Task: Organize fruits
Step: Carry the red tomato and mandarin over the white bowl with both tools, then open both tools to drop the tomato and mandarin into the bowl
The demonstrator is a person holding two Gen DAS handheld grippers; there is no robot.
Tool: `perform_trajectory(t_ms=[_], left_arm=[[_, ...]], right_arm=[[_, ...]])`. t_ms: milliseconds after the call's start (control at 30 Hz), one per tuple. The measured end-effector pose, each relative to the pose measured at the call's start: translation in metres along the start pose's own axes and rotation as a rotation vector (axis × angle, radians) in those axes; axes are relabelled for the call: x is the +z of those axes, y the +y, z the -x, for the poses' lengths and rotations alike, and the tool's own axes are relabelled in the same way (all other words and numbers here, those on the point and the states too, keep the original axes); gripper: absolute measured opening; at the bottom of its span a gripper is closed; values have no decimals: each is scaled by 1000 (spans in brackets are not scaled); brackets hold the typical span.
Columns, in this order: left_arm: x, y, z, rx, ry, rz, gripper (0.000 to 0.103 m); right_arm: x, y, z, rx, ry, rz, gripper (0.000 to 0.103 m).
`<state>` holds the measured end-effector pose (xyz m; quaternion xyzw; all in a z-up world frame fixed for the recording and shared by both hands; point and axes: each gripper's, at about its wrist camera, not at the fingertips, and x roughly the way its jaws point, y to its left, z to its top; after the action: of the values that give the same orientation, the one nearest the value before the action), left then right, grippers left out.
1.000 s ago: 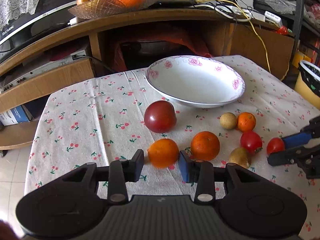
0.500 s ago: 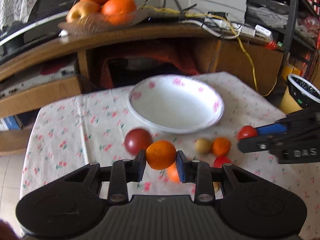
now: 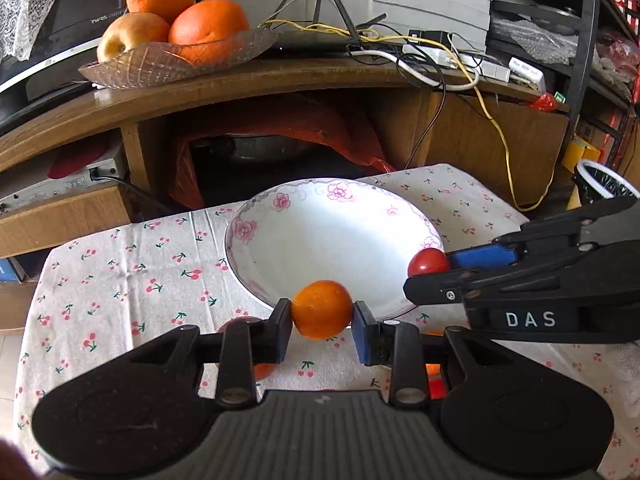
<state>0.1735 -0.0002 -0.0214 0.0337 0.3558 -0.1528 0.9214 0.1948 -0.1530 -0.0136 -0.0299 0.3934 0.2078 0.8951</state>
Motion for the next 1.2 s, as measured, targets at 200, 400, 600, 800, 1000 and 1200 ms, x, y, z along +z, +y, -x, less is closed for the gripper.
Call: perform_trajectory(t_ms=[200,400,600,800,1000,1200], left_arm=[[2,0,-9,7,-5,4,40],[5,3,-13,9,-10,27,43],[6,6,-11,16,-13,41,47],[10,11,3,35,-41,60,48],[7,16,27,44,-55,72,49],[-7,20,54,52,-31,62,49]], right_arm=[[0,-3,-12,3,6,6,25],[2,-8,-14,-1,0,-15,29],[4,-9,-9,5,-27,-20,30],[4,-11,-1,-14,-35,-33,30],[-2,-2,17,-8,-42,-36,33],[-13,14,34,18,-22,-31,34]])
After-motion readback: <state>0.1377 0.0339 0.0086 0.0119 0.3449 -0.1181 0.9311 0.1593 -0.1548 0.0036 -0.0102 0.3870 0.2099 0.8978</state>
